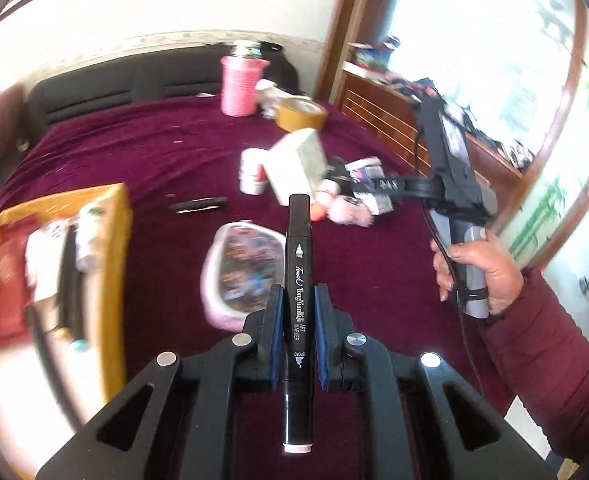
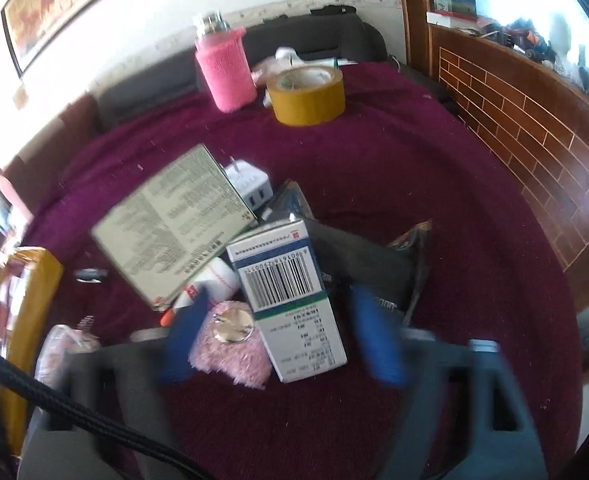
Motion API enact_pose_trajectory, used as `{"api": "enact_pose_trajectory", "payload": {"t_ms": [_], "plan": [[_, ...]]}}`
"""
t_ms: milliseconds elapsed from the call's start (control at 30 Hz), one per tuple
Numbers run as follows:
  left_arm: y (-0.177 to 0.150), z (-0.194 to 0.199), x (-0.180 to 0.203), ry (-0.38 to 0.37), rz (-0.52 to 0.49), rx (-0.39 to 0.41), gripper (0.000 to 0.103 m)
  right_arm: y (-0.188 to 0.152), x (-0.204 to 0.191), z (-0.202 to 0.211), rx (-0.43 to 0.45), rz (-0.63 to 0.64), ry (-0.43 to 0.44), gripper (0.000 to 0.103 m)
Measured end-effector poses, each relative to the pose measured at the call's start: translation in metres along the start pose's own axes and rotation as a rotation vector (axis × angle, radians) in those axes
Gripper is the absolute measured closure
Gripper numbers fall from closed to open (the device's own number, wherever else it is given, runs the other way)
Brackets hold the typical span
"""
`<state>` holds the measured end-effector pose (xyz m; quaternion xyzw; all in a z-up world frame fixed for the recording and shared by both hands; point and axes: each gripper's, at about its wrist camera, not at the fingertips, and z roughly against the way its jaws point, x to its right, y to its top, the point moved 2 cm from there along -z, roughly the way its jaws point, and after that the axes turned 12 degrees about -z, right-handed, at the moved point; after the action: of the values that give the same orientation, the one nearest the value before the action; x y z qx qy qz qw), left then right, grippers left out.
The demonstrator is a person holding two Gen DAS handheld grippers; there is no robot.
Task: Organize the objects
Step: 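Grasp a black marker with the left gripper while the right gripper grasps the white-blue medicine box, then place the marker and medicine box into the tray, open both grippers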
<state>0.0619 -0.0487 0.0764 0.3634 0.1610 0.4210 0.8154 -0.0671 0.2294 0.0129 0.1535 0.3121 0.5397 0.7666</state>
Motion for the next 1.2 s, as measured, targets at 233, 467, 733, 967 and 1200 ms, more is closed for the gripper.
{"api": "enact_pose_trajectory", "payload": {"t_ms": [233, 467, 733, 967, 1200], "plan": [[-0.026, 0.036, -0.056, 0.093, 0.127, 0.057, 0.091, -0.006, 0.020, 0.019, -0.006, -0.107, 0.057, 0.072], [-0.066, 0.075, -0.108, 0.196, 0.260, 0.084, 0.091, -0.016, 0.000, 0.069, -0.042, -0.142, 0.217, 0.071], [-0.115, 0.098, -0.161, 0.319, 0.377, 0.016, 0.091, -0.063, -0.097, 0.092, -0.207, -0.037, 0.445, 0.071], [-0.134, 0.081, -0.181, 0.373, 0.377, -0.069, 0.091, -0.125, -0.205, 0.075, -0.380, 0.128, 0.523, 0.071], [-0.140, 0.057, -0.197, 0.338, 0.415, -0.106, 0.091, -0.174, -0.272, 0.052, -0.463, 0.279, 0.442, 0.071]]}}
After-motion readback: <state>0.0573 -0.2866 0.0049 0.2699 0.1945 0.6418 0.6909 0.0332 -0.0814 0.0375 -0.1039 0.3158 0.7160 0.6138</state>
